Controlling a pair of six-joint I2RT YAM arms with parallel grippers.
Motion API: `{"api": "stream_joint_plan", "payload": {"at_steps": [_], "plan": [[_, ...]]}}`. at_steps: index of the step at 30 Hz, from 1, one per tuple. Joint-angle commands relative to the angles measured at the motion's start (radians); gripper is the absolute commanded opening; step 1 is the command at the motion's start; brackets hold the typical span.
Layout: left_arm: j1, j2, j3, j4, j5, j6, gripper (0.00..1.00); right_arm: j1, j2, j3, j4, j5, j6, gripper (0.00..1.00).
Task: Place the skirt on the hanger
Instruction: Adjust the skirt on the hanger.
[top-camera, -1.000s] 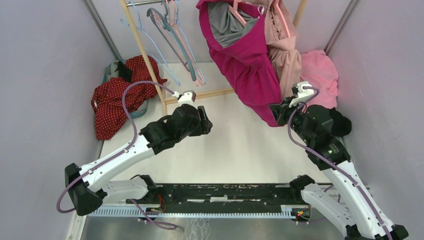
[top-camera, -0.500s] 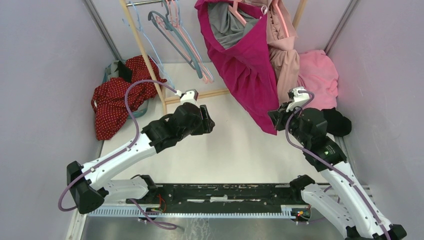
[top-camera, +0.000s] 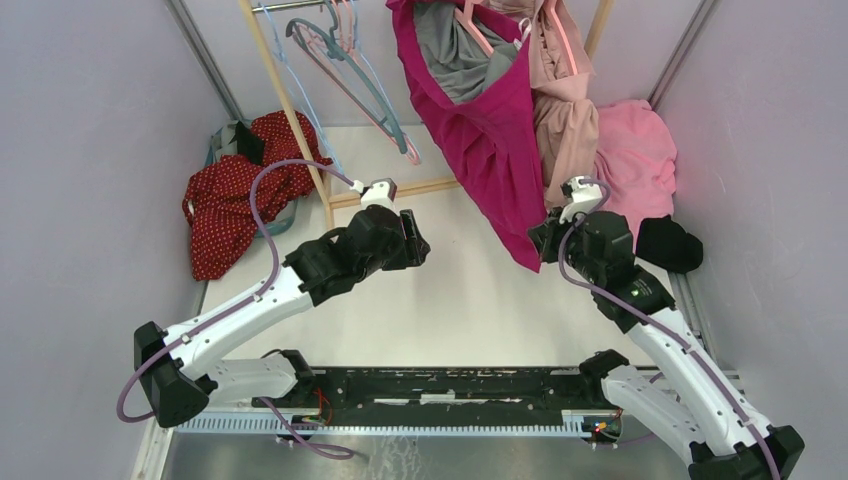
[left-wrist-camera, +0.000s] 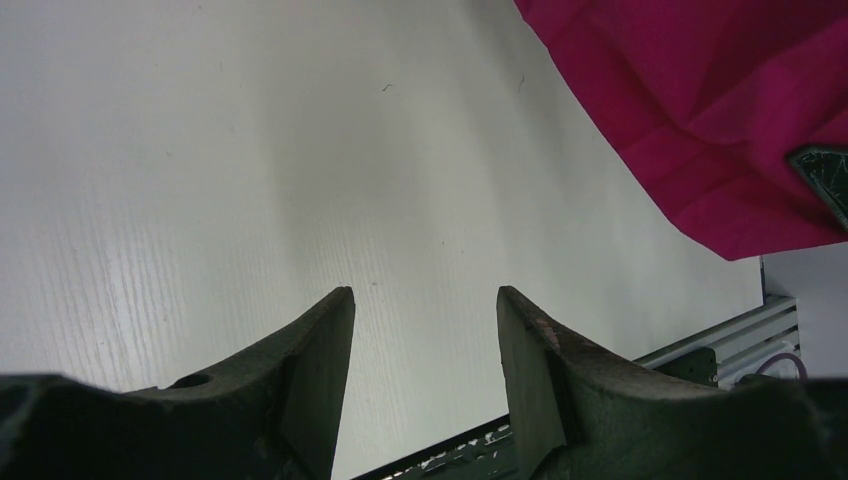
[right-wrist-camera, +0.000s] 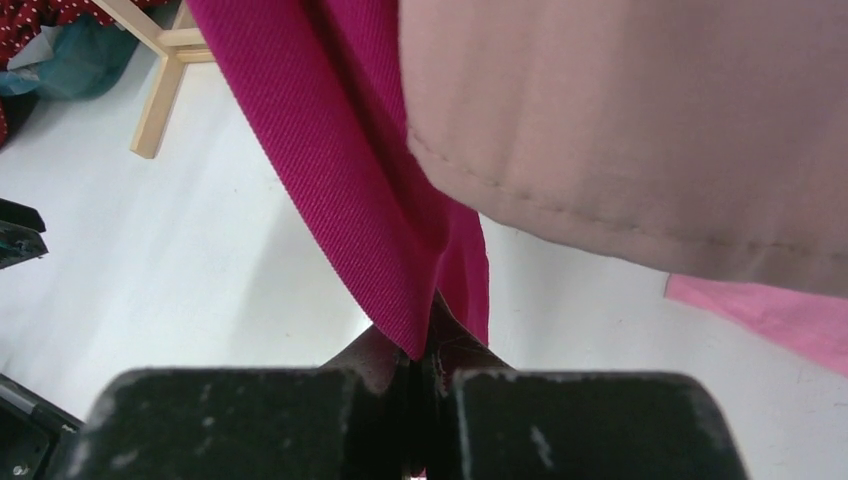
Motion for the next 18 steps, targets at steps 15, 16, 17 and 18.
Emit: {"api": "stream_joint_plan", "payload": {"at_steps": [15, 16, 17, 18], "plan": [[0.005, -0.026, 0.014, 0.016, -0.091, 0.072, 0.82, -0.005, -0.074, 0.258, -0.325, 0.024, -0.037, 0.78], [0.005, -0.035, 0.004, 0.011, -0.111, 0.074, 0.88, -0.004, -0.07, 0.274, -0.352, 0.024, -0.04, 0.83], [0.006, -0.046, -0.01, 0.013, -0.13, 0.073, 0.93, -0.004, -0.064, 0.293, -0.379, 0.025, -0.042, 0.88], [0.008, -0.06, -0.031, 0.017, -0.148, 0.072, 0.97, -0.004, -0.058, 0.299, -0.4, 0.025, -0.044, 0.92]]}}
